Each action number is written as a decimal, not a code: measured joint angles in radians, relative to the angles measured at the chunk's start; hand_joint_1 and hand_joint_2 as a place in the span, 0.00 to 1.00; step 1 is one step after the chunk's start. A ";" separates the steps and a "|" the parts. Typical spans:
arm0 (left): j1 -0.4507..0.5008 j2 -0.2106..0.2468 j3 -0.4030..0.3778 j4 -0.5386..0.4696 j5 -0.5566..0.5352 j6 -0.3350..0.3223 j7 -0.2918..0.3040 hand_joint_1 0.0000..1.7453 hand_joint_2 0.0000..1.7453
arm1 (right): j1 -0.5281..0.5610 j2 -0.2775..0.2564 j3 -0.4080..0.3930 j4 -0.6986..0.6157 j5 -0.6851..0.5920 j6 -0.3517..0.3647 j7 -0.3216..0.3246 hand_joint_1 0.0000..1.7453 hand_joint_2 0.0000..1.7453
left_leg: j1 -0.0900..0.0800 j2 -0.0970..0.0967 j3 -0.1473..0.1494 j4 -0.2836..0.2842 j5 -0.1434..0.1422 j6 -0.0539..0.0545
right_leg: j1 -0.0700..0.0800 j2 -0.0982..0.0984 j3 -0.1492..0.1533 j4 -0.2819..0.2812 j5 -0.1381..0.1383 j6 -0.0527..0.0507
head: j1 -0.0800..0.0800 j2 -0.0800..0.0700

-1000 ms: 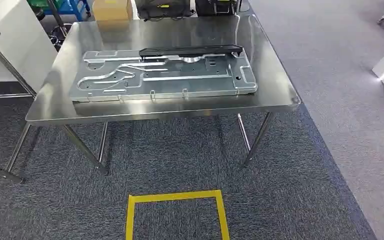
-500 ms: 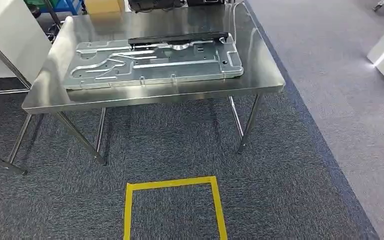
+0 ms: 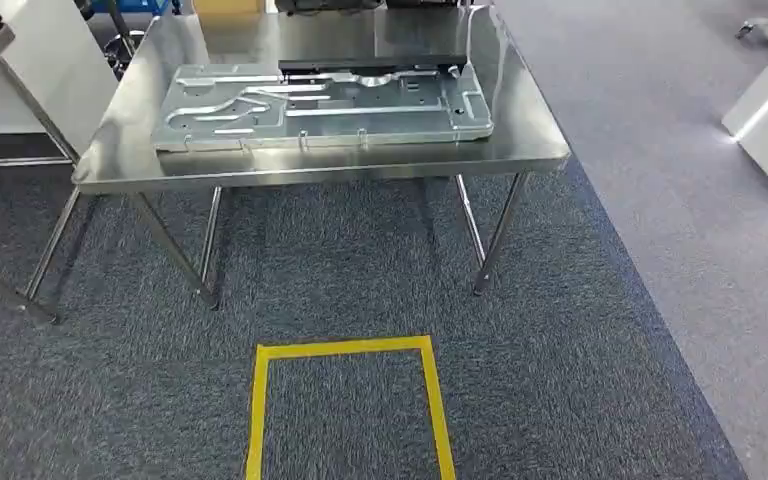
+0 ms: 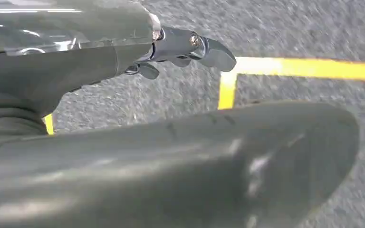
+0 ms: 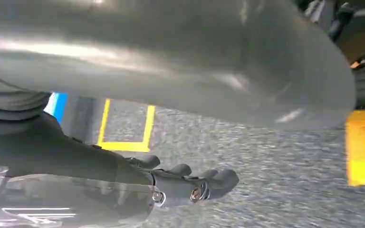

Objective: Take the parts from the cabinet and place them on the table.

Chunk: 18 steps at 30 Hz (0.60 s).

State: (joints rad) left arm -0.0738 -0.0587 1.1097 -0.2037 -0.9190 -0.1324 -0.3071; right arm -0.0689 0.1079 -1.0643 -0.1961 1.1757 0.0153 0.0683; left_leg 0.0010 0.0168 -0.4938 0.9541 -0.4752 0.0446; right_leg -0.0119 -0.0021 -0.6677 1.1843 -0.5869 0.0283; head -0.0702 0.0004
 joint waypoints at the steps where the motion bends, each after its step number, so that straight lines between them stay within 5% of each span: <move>1: 0.000 0.000 0.000 0.000 -0.002 0.002 0.005 0.00 0.00 | 0.000 0.000 0.000 0.000 -0.003 0.000 -0.007 0.00 0.00 | -0.001 0.000 -0.015 0.004 0.010 0.000 | 0.000 0.000 -0.019 0.075 -0.035 0.002 | 0.000 0.000; 2: 0.001 0.000 0.000 0.000 -0.006 0.004 0.011 0.00 0.00 | 0.001 0.000 -0.001 0.000 -0.005 0.000 -0.017 0.00 0.00 | -0.002 0.001 -0.029 0.009 0.018 -0.002 | -0.001 0.000 -0.027 0.124 -0.042 0.004 | 0.000 0.000; 4: 0.002 -0.002 -0.001 0.000 -0.012 0.010 0.018 0.00 0.00 | 0.005 -0.001 -0.002 0.000 -0.010 0.000 -0.033 0.00 0.00 | -0.001 0.001 -0.065 0.024 0.035 -0.006 | -0.002 0.000 0.025 0.094 0.027 0.006 | 0.000 0.000; 6: 0.001 -0.006 -0.002 0.000 -0.020 0.011 0.021 0.00 0.00 | 0.007 -0.008 -0.005 0.000 -0.016 0.000 -0.039 0.00 0.00 | -0.001 0.000 -0.093 0.040 0.045 -0.012 | -0.002 0.000 0.142 -0.067 0.076 0.001 | 0.000 0.000; 7: 0.000 -0.006 -0.003 0.000 -0.022 0.011 0.024 0.00 0.00 | 0.005 -0.011 -0.007 -0.001 -0.018 -0.002 -0.041 0.00 0.00 | -0.003 0.000 -0.103 0.051 0.049 -0.016 | -0.001 0.000 0.207 -0.158 0.055 -0.004 | 0.000 0.000; 8: 0.001 -0.008 -0.004 0.000 -0.024 0.010 0.026 0.00 0.00 | 0.005 -0.016 -0.010 -0.002 -0.021 -0.003 -0.041 0.00 0.00 | -0.007 0.000 -0.111 0.060 0.055 -0.022 | 0.005 0.001 0.232 -0.212 0.036 -0.010 | 0.000 0.000; 12: -0.002 -0.013 -0.011 0.000 -0.036 -0.006 0.029 0.00 0.00 | 0.007 -0.024 -0.016 -0.003 -0.026 -0.007 -0.028 0.00 0.00 | -0.004 -0.003 -0.120 0.060 0.074 -0.045 | -0.001 -0.004 0.203 -0.212 0.066 -0.041 | 0.000 0.000; 14: -0.001 -0.016 -0.017 0.000 -0.042 -0.013 0.028 0.00 0.00 | 0.006 -0.027 -0.021 -0.004 -0.029 -0.015 -0.021 0.00 0.00 | 0.002 -0.008 -0.147 0.132 -0.036 -0.055 | 0.000 -0.006 0.175 -0.212 0.089 -0.054 | 0.000 0.000; 16: -0.002 -0.021 -0.024 0.000 -0.045 -0.019 0.023 0.00 0.00 | 0.010 -0.029 -0.027 -0.005 -0.030 -0.018 -0.018 0.00 0.00 | 0.006 -0.008 -0.180 0.283 -0.147 -0.063 | 0.002 -0.007 0.142 -0.210 0.114 -0.055 | 0.000 0.000; 17: -0.002 -0.024 -0.026 0.000 -0.049 -0.021 0.020 0.00 0.00 | 0.012 -0.029 -0.028 -0.005 -0.029 -0.018 -0.018 0.00 0.00 | 0.007 -0.008 -0.184 0.337 -0.158 -0.065 | 0.003 -0.007 0.126 -0.209 0.125 -0.054 | 0.000 0.000; 18: -0.002 -0.026 -0.026 0.000 -0.052 -0.021 0.018 0.00 0.00 | 0.014 -0.030 -0.029 -0.005 -0.028 -0.018 -0.018 0.00 0.00 | 0.009 -0.008 -0.171 0.361 -0.136 -0.065 | 0.003 -0.007 0.106 -0.205 0.139 -0.052 | 0.000 0.000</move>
State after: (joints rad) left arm -0.0758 -0.0843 1.0834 -0.2037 -0.9705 -0.1537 -0.2895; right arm -0.0551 0.0782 -1.0933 -0.2010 1.1479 -0.0027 0.0504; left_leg 0.0097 0.0086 -0.6647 1.3152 -0.6108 -0.0207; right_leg -0.0085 -0.0089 -0.5618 0.9789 -0.4478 -0.0240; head -0.0702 0.0004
